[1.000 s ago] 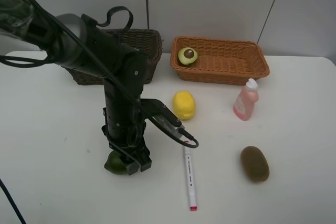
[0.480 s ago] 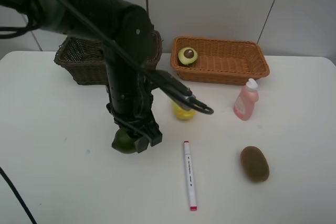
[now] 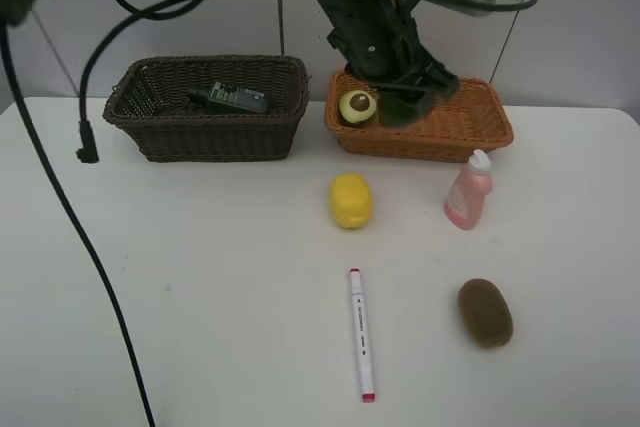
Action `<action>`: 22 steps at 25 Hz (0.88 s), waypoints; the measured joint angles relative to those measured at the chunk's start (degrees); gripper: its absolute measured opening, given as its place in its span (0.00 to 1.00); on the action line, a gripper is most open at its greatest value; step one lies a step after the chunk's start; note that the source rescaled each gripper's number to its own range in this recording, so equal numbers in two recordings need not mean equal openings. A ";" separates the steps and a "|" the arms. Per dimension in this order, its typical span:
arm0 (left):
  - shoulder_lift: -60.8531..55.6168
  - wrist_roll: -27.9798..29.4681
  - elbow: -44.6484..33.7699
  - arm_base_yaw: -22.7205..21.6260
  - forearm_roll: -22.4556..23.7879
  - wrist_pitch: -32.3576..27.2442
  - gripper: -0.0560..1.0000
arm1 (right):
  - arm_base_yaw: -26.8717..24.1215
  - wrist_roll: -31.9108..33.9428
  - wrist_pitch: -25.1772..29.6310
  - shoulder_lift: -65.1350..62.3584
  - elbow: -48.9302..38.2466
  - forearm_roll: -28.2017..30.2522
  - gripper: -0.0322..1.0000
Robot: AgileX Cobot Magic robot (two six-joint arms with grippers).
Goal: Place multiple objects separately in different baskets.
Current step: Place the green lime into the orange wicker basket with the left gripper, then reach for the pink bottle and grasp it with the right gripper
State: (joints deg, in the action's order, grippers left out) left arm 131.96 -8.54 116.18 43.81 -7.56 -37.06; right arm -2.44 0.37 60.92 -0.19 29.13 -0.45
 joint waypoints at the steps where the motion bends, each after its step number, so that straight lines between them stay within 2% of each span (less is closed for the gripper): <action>1: 2.38 0.36 2.70 0.00 0.00 2.01 0.54 | 0.00 0.00 0.00 0.00 0.00 0.00 1.00; 6: 11.89 3.83 10.30 -1.19 1.46 11.19 0.55 | 0.00 0.00 0.00 0.00 0.00 0.00 1.00; 7: 12.79 4.98 10.58 -1.63 1.65 13.58 0.58 | 0.00 0.00 0.00 0.00 0.00 0.00 1.00; 9: 13.62 6.79 10.80 -2.61 1.83 17.03 0.78 | 0.00 0.00 0.00 0.00 0.00 0.00 1.00; 10: 13.79 7.62 10.87 -3.13 1.83 18.24 0.85 | 0.00 0.00 0.00 0.00 0.00 0.00 1.00; 13: 13.79 9.38 11.08 -4.27 1.89 19.27 0.94 | 0.00 0.00 0.00 0.00 0.00 0.00 1.00; 17: 13.29 10.60 11.12 -4.56 1.83 17.86 0.95 | 0.00 0.00 0.00 0.00 0.00 0.00 1.00; 20: 11.09 12.44 11.12 -4.74 1.77 11.96 0.95 | 0.00 0.00 0.00 0.00 0.00 0.00 1.00; 22: 8.41 13.74 11.19 -5.28 1.67 5.68 0.95 | 0.00 0.00 0.00 0.00 0.00 0.00 1.00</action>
State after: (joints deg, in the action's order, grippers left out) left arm 140.37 5.20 127.37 38.53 -5.90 -31.38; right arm -2.44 0.37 60.92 -0.19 29.13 -0.45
